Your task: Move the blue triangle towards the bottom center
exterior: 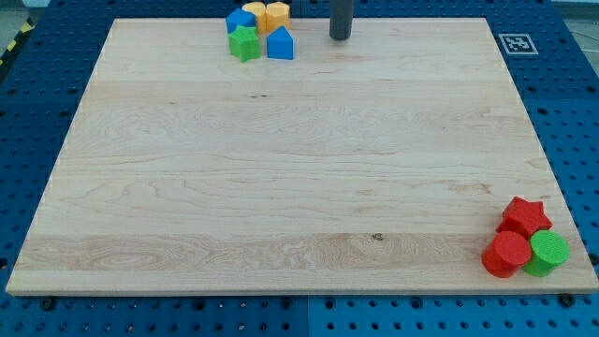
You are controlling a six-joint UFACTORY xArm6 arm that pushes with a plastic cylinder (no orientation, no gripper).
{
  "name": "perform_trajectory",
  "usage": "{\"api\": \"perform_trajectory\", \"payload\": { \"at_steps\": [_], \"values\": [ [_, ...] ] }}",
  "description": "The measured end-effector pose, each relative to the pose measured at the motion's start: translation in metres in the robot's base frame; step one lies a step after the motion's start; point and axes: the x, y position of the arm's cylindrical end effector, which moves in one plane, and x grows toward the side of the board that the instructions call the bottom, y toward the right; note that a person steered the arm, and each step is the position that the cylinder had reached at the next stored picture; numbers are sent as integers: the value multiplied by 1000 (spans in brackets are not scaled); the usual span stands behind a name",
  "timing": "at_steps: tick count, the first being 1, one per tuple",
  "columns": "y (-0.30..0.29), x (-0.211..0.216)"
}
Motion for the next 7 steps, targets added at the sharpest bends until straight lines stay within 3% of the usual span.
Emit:
{"api": "perform_trajectory", "payload": {
  "at_steps": [2,7],
  "values": [
    [-32,-20],
    [-38,2]
  ]
}}
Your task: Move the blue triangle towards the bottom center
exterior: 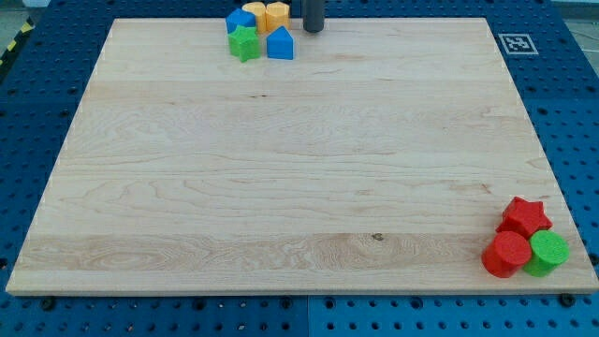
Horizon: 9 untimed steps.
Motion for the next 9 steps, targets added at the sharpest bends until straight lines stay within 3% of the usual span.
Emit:
{"api": "perform_trajectory", "payload": {
  "at_steps": [2,6,9],
  "values": [
    [-8,30],
    [-29,22],
    [-80,39]
  ]
}}
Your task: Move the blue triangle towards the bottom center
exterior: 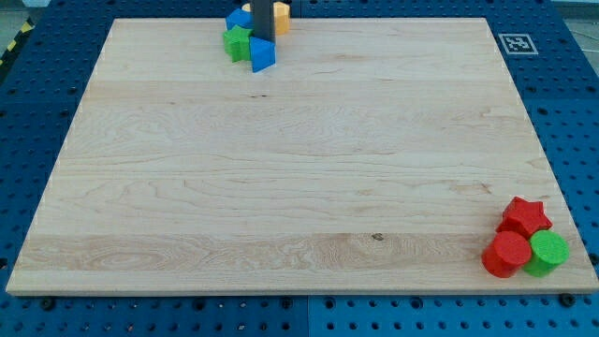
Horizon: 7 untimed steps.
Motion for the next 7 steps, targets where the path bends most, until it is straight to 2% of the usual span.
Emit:
{"api": "perform_trajectory", "payload": {
  "at_steps": [3,7],
  "values": [
    [2,57],
    [-21,81]
  ]
}}
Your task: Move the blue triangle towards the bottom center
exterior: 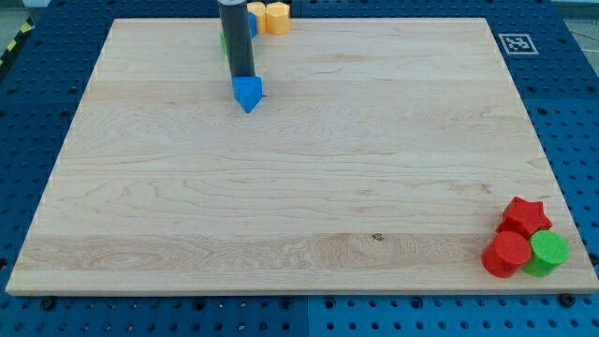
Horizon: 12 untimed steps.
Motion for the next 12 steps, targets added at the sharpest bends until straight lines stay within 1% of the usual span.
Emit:
{"api": "perform_trajectory", "payload": {
  "at_steps": [4,5,6,7,8,10,12],
  "values": [
    [1,29],
    [1,30],
    [3,40],
    [-2,60],
    [-4,68],
    [0,68],
    [24,68]
  ]
}}
